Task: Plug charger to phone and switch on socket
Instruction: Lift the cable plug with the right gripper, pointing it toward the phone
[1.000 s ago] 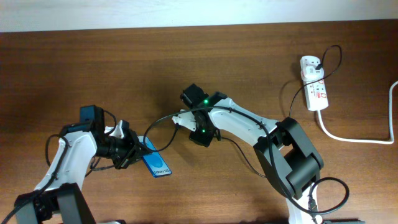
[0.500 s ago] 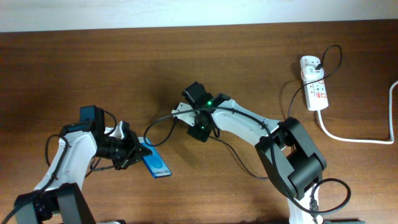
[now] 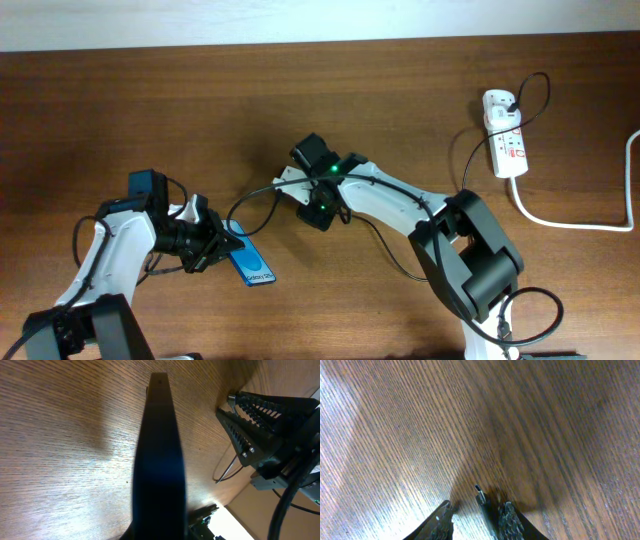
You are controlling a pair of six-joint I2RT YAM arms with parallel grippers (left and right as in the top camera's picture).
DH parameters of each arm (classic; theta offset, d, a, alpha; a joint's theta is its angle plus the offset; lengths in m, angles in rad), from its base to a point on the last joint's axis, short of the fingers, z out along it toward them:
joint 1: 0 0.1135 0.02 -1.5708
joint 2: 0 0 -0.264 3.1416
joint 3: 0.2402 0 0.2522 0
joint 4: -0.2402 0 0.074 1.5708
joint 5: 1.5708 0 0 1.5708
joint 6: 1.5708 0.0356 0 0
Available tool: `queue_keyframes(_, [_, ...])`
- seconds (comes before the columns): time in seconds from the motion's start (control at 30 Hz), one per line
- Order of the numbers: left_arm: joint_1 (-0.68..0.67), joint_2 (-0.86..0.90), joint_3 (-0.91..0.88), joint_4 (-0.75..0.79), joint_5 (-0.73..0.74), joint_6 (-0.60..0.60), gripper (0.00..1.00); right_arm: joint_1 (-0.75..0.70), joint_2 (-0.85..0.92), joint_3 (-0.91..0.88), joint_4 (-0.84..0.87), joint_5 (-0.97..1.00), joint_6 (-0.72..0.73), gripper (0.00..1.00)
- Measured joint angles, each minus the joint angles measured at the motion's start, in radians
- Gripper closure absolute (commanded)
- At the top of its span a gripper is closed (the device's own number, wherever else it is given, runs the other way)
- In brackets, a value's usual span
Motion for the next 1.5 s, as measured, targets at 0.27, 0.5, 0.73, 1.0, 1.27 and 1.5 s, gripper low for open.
queue_keyframes(0.27, [0.0, 0.0, 0.0, -0.002, 0.0, 0.0, 0.95, 0.018, -0.002, 0.001, 0.004, 0.062, 0.005, 0.42])
queue_keyframes(0.5, [0.0, 0.0, 0.0, -0.002, 0.0, 0.0, 0.96, 0.018, -0.002, 0.009, -0.04, 0.091, 0.059, 0.71])
queue_keyframes(0.73, [0.0, 0.0, 0.0, -0.009, 0.0, 0.0, 0.96, 0.013, -0.002, 0.01, -0.063, 0.061, 0.016, 0.96])
queue_keyframes(1.0, [0.0, 0.0, 0.0, -0.008, 0.0, 0.0, 1.0, -0.014, -0.002, 0.009, -0.062, -0.026, 0.014, 0.96])
queue_keyframes(1.27, [0.0, 0.0, 0.0, -0.006, -0.03, 0.0, 1.0, -0.076, 0.078, 0.091, -0.423, -0.384, 0.016, 0.96])
queue_keyframes(1.5, [0.0, 0.0, 0.0, -0.006, -0.034, 0.0, 1.0, -0.171, -0.074, 0.121, -0.592, -0.593, 0.018, 0.96])
